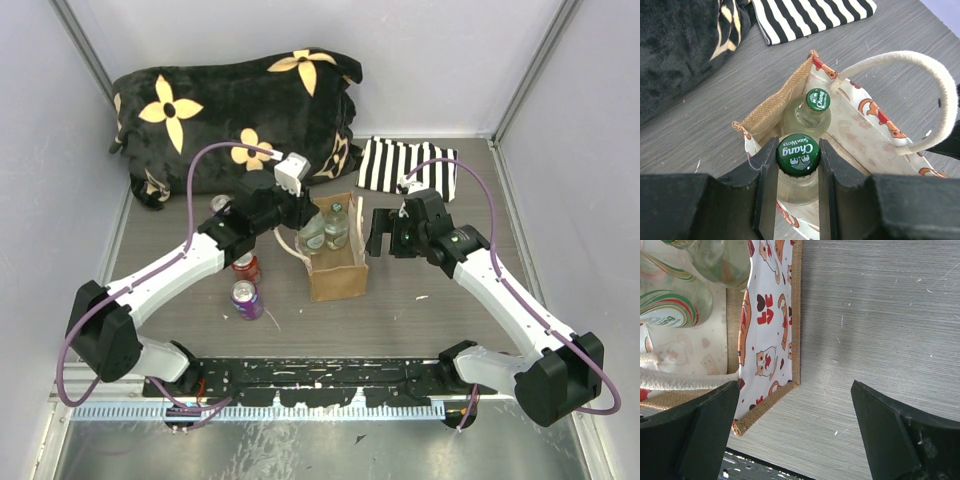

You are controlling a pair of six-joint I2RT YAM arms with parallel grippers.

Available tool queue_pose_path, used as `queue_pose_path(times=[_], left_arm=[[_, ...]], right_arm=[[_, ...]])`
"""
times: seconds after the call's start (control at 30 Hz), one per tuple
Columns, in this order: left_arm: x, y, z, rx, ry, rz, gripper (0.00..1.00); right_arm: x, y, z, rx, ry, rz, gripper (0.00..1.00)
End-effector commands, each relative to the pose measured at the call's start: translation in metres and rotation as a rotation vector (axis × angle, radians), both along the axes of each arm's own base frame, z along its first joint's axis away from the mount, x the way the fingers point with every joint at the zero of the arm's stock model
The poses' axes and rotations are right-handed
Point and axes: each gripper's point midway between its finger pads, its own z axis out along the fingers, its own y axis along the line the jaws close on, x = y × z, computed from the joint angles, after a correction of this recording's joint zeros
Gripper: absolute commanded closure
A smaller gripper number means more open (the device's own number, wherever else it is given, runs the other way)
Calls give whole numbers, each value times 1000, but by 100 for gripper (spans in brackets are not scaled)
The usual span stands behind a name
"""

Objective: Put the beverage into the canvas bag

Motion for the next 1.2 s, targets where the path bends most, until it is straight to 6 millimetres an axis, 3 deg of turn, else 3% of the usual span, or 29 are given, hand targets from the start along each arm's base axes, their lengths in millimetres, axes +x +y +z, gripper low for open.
queue_pose_path(times=[0.0, 0.8, 1.17], left_arm=[[16, -12, 46, -135, -155, 34, 100], [29, -15, -7, -79, -181, 136, 100], [19, -28, -29, -48, -161, 118, 100]], right_arm=[[9, 2, 13, 21, -46, -11, 0], [12, 1, 7, 6, -35, -13, 0], [12, -3, 7, -1, -39, -15, 0]])
